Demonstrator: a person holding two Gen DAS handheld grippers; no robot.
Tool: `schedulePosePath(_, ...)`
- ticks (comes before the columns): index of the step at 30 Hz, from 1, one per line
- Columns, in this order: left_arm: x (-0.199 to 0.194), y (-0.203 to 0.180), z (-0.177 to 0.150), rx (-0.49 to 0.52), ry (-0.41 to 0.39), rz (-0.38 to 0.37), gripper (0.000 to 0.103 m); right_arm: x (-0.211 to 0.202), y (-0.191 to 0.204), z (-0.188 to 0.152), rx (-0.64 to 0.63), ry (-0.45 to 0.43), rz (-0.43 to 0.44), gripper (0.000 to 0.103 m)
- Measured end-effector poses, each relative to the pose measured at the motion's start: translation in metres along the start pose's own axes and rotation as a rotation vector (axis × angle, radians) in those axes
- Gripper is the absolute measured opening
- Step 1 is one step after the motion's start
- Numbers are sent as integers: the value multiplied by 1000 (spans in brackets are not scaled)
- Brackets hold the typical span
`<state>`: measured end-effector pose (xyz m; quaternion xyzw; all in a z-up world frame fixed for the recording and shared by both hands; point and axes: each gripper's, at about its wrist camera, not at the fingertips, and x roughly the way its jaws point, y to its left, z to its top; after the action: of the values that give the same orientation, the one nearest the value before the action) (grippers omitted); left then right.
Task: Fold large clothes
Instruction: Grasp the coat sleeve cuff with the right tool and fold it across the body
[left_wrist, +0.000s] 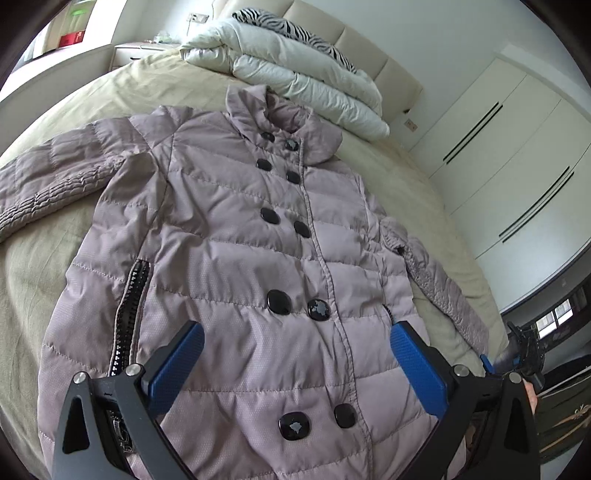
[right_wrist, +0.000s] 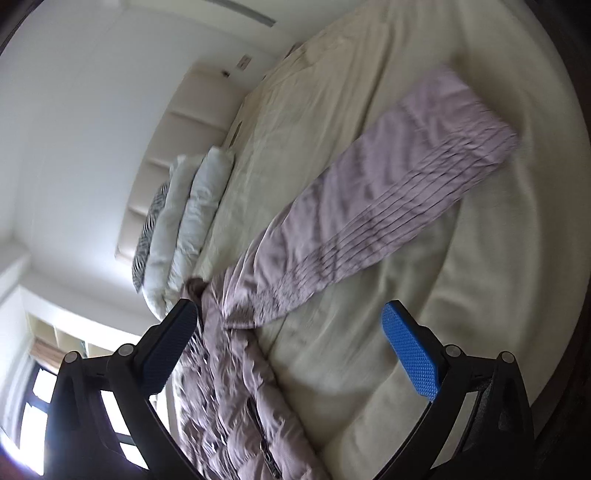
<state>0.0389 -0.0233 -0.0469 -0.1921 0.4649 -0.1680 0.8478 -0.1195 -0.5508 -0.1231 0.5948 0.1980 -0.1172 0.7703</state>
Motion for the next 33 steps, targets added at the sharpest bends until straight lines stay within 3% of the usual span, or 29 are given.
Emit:
schedulePosePath(3, 6, 3, 2, -42, 3, -53, 103, -7, -39, 13, 123, -24, 81, 94)
schedulePosePath(5, 9, 2, 3, -38, 3, -46, 103, -5, -50, 13, 150, -17, 86, 91)
schedulePosePath(10, 16, -4, 2, -15, 22, -48, 103, 2, -66, 13, 197, -2, 43, 85)
schedulePosePath(15, 18, -6, 2, -8, 22, -60, 103, -16, -86, 67, 199, -77, 31, 84)
schedulePosePath(17, 20, -6, 1, -4, 24, -63, 103, -19, -93, 88, 206, -85, 9, 77)
schedulePosePath(22, 20, -7, -1, 0, 20, -67, 103, -32, -106, 109, 176, -110, -35, 72)
schedulePosePath(24, 19, -7, -1, -3, 15, -69, 102, -33, -98, 118, 119, -112, -99, 64)
schedulePosePath(26, 18, -5, 0, -7, 7, -75, 102, -36, -82, 123, 58, -102, -185, 35)
schedulePosePath(29, 15, -1, 0, -9, -3, -63, 102, -44, -56, 122, -24, -114, -243, 26)
schedulePosePath(33, 6, 3, 1, 17, -47, 13, 102, -48, 13, 100, -264, -130, -279, 21)
